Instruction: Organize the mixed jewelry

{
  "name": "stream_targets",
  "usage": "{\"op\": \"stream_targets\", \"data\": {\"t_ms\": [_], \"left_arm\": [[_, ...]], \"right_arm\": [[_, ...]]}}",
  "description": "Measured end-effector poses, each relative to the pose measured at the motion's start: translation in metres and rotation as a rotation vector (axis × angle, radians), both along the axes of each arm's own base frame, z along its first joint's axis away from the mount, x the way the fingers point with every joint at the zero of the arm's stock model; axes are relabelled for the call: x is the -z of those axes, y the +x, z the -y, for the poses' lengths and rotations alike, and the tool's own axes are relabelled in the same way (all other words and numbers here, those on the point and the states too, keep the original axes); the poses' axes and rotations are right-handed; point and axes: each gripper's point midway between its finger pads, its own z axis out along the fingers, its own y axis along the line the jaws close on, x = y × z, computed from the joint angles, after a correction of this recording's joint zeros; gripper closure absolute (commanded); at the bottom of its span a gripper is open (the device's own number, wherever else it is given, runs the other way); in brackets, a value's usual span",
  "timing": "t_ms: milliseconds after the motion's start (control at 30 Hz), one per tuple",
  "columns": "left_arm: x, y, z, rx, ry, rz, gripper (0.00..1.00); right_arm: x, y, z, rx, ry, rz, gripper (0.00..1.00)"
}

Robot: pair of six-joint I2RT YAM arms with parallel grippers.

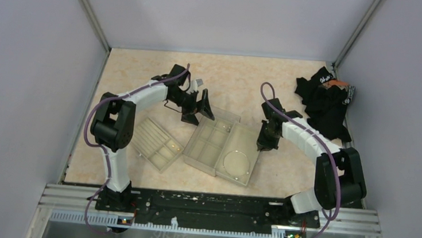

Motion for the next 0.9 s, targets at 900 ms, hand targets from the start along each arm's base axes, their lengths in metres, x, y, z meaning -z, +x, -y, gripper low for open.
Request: {"op": "stream_targets", "data": {"t_ms": [900], "left_arm": [[0.007,-0.013,0.002,0.005,-0.025,-0.044,0.01]], "right_arm": [[-0.011,0.009,-0.016,0.032,0.064,0.014,1.00]]}}
